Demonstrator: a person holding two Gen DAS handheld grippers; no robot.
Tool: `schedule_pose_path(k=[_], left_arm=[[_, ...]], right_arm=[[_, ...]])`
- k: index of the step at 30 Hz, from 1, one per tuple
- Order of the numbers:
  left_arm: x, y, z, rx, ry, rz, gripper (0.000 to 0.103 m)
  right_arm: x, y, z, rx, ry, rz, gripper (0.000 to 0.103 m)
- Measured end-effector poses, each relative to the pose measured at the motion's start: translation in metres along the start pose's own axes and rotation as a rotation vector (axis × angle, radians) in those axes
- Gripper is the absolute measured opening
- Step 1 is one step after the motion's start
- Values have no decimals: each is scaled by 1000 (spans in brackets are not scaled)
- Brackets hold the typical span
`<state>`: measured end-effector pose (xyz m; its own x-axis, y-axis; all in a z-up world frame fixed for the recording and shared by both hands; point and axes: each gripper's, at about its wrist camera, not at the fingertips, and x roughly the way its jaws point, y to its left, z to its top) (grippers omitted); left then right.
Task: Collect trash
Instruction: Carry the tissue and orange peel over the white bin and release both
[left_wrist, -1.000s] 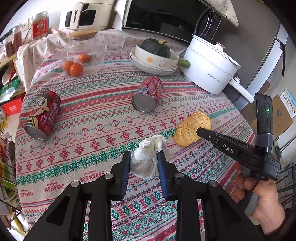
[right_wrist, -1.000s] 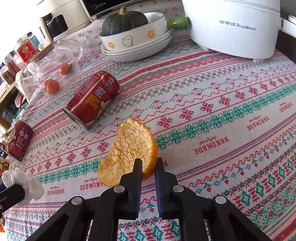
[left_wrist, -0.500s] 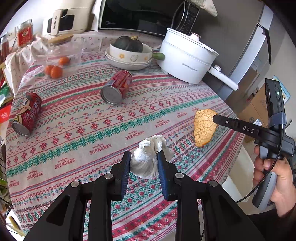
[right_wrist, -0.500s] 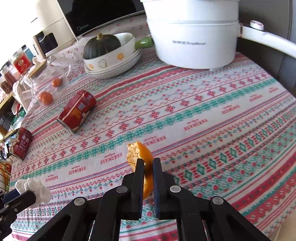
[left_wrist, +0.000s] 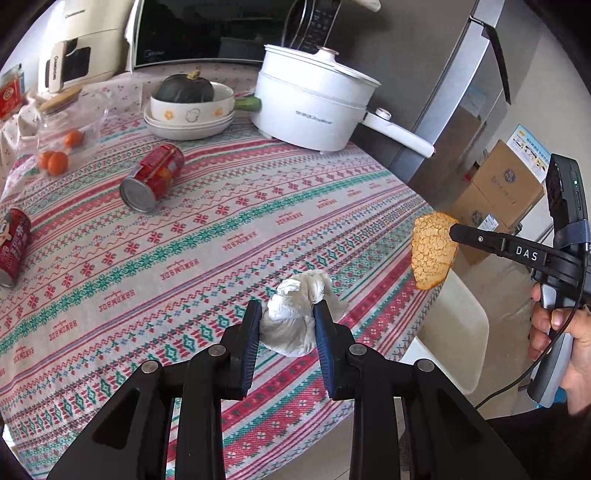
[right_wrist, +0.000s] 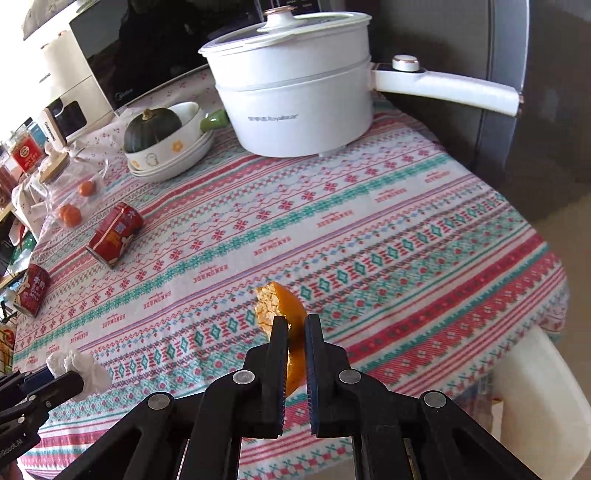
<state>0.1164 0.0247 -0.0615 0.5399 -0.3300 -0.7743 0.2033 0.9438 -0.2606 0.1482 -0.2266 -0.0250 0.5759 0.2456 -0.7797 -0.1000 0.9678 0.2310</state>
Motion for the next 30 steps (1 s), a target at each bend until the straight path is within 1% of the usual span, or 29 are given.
schedule_pose_path(k=[6,12,19,24,25,26,28,30], left_arm=[[19,-41,-1,57,17,-48,30],[43,-92,-6,134,50,-102,30],[67,-154,-19,259,89,-164,30],[85,-186,-31,324,122,-197,30],[88,-191,-32,336,129,-203,30],[92,-197,-35,348,134,-208,30],[98,-206,-39,371,143,-216,30],[104,-214,-43,391,151,-220,30]], right_arm=[[-27,-40,-17,28,-7,-31,7],[-50,-90,-40,76,3,-73,7],[-58,-144,-72,131,46,-134,7],[-58,-168,-89,151,69,-159,7],[-57,-171,-92,152,74,-156,8],[-57,-174,-95,155,80,-147,12],[-56,-182,-100,177,100,-129,12],[-56,-189,-103,202,120,-130,31]])
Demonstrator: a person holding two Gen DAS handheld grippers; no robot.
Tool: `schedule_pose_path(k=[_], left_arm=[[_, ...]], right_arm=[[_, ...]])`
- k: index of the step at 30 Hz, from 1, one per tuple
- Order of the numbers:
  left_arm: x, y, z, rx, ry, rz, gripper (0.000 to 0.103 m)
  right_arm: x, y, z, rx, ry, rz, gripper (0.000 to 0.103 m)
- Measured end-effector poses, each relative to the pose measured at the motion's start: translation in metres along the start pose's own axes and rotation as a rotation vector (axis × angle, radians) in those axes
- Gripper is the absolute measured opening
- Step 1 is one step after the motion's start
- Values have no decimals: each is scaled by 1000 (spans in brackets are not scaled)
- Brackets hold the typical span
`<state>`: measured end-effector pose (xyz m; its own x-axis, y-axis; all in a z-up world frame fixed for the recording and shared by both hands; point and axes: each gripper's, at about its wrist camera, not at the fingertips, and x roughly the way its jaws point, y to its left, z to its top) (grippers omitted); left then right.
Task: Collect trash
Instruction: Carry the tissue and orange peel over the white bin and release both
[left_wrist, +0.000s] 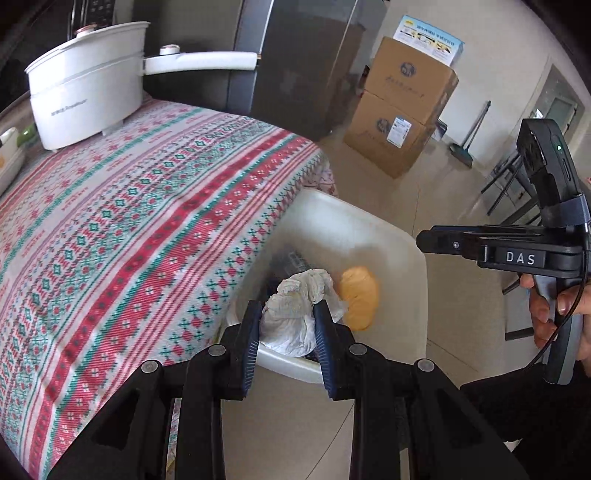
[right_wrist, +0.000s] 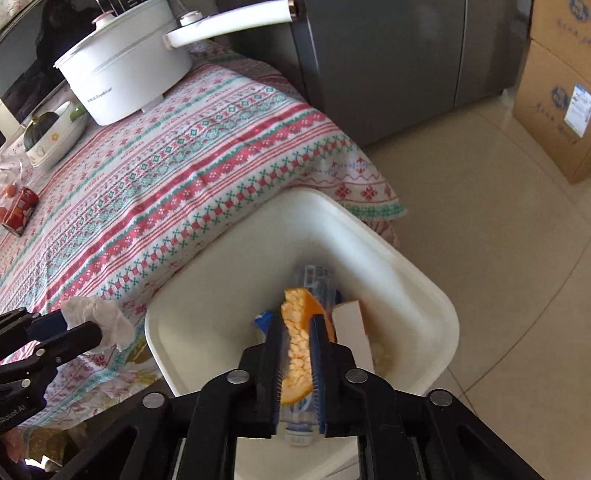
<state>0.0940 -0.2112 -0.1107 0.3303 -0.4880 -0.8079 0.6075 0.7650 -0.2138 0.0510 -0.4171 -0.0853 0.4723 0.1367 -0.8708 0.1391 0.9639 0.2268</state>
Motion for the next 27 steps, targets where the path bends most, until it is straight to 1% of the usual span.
schedule_pose_path(k=[1,2,4,8,10,11,12,13,14,15,17,22,27], left_arm=[[4,-3,0,7,5,-1,30],[7,-6,0,13,10,-3,30],[14,-10,1,25,18,-4,30],[23,-16,0,48,26,1,31],[27,-17,0,58,27,0,32],[29,-18,0,66,29,-4,39],[32,-19,1,77,50,-8,47],[36,-19,1,83,78,20,70],[37,-19,0,87,79,71,78],[35,-18,-1,90,65,97,85],[34,-13,0,76,66,92,85],[22,-1,2,62,49,114,87],[9,9,1,48,32,132,87]], right_arm=[[-1,-3,-1,12,-1,-4,47],[-2,-6,-2,19,-3,-8,53],[-4,-11,-3,22,-4,-15,54],[-8,-17,-3,15,-14,-47,62],[-9,-18,-3,9,-17,-54,64],[-9,-18,-2,9,-18,-53,65],[-10,-19,-2,11,-20,-54,65],[-9,-19,-1,13,-21,-56,66],[-10,-20,-2,13,-22,-60,68],[-10,-20,-1,12,-23,-65,68],[-9,-20,-1,9,-24,-73,69],[-11,-15,0,2,-29,-76,70],[-12,-6,2,-18,-39,-75,73]])
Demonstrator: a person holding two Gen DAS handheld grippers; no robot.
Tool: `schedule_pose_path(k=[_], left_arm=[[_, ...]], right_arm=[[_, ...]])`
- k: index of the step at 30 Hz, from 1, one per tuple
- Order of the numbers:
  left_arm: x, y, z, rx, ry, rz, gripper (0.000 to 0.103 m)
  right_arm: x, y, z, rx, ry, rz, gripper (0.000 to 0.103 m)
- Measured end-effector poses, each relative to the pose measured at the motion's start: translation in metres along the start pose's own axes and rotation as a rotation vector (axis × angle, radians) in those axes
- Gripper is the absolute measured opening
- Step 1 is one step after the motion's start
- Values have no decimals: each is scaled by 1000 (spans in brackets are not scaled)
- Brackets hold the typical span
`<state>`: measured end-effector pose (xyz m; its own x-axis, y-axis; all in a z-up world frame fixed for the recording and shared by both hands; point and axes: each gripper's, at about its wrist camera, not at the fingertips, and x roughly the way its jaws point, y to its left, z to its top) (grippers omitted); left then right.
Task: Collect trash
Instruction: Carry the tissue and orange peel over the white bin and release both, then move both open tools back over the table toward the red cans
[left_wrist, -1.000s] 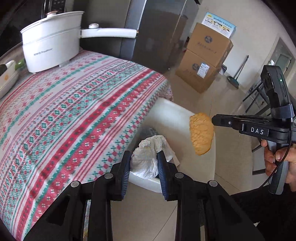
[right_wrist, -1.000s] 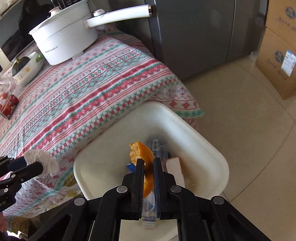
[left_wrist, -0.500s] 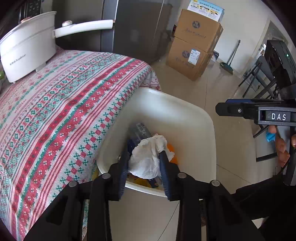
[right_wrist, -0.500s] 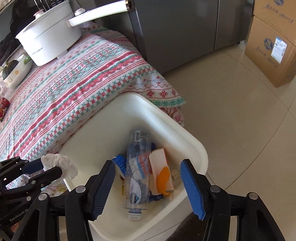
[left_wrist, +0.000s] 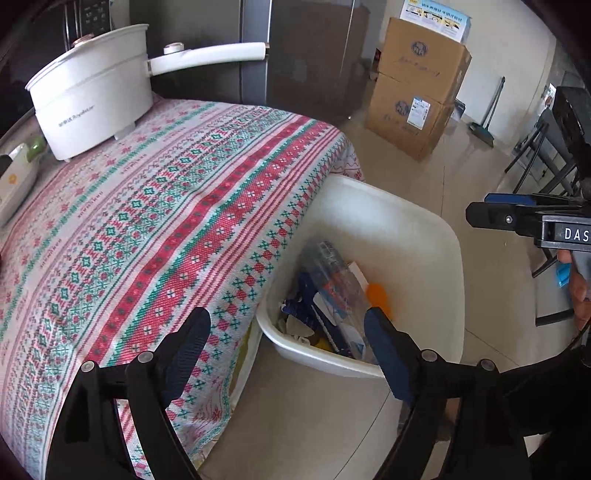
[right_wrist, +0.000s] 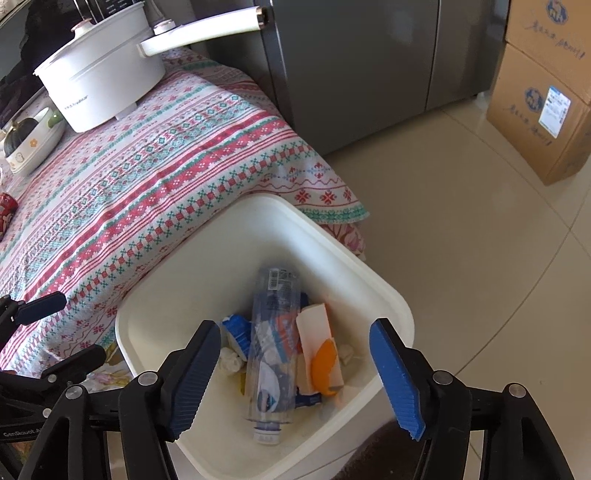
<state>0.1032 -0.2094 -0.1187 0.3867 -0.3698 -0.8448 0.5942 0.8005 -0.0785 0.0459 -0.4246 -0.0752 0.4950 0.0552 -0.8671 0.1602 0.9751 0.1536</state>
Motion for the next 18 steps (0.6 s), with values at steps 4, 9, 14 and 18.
schedule_pose_path(k=[4,9,14,18], left_arm=[[-13,13,-6,-21,-6,20,88],[-31,35,-13,-67,-20,45,88],[-52,61,-24,-124,-39,73,88],[-70,83,-33,-162,-54,101,88]], right_arm=[[-1,10,2,-17,-4,3,74],[-3,29,8,-45,-16,15,76],[-6,59,15,-95,-33,33,79],[-6,87,21,-135,-42,56,81]])
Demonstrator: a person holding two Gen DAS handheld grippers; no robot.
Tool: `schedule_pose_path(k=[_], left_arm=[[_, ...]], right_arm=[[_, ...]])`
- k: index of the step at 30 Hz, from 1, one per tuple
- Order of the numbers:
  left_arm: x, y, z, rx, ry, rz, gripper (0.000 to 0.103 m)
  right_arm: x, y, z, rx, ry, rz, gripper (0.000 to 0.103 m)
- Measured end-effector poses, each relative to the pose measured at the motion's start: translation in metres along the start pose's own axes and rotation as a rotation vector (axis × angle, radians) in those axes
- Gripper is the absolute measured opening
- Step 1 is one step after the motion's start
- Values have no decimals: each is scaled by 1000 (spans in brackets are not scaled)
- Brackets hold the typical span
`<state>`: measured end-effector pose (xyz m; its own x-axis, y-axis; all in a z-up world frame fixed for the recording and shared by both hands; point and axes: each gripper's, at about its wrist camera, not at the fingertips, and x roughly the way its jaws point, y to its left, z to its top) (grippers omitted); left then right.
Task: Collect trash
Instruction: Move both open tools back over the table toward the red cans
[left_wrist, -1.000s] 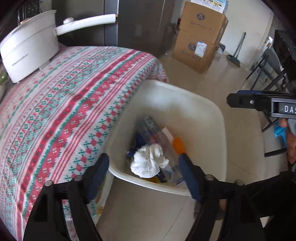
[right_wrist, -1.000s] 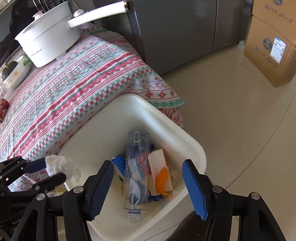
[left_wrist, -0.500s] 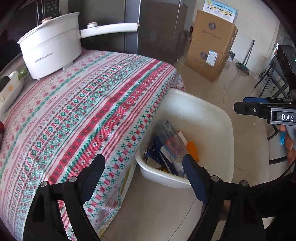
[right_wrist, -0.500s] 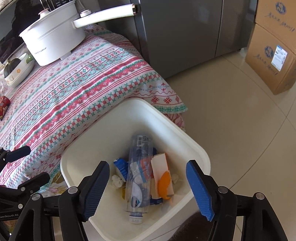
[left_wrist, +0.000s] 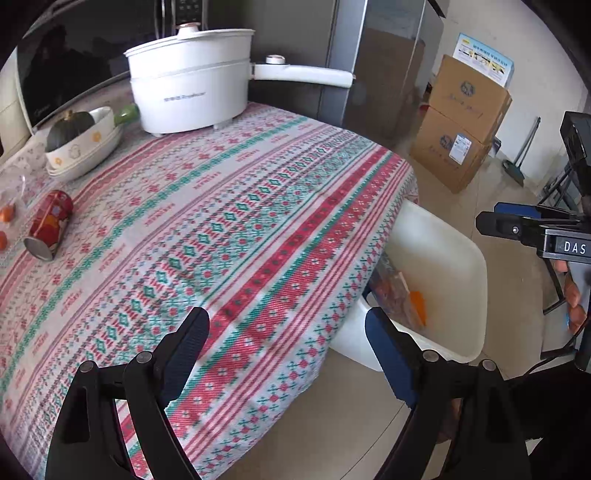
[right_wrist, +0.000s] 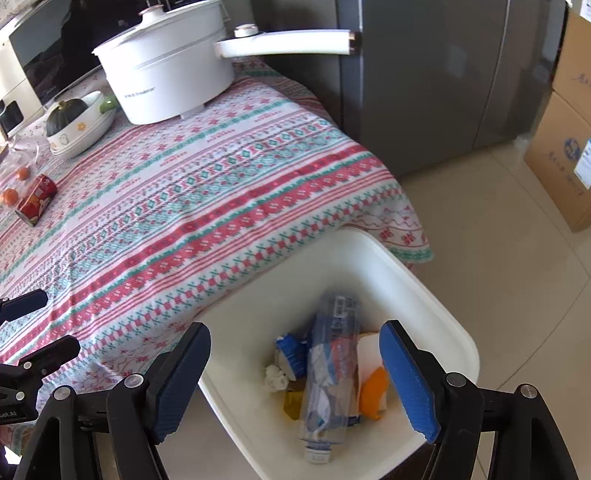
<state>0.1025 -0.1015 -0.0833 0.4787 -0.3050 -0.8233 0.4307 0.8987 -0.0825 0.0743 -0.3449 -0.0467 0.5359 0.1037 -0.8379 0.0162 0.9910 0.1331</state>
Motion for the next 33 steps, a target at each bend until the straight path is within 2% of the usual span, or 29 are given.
schedule_pose_path(k=[8,14,23,29,33], left_arm=[[-31,57,-14,-87,-28,74,92],[-54,108,-27,-161,-49,156,92],[-96,211,-51,-319,-91,287,92],[-106,285,-71,-438,-56,364,92],[-109,326,-78,-457,-52,403,92]], right_arm=[[7,60,17,-78,-15,46,84],[16,102,24,-139,-18,69,87],[35,148,39,-153,-20,94,88],[54,183,52,-159,-23,113,89],[71,210,64,-185,-21,114,89]])
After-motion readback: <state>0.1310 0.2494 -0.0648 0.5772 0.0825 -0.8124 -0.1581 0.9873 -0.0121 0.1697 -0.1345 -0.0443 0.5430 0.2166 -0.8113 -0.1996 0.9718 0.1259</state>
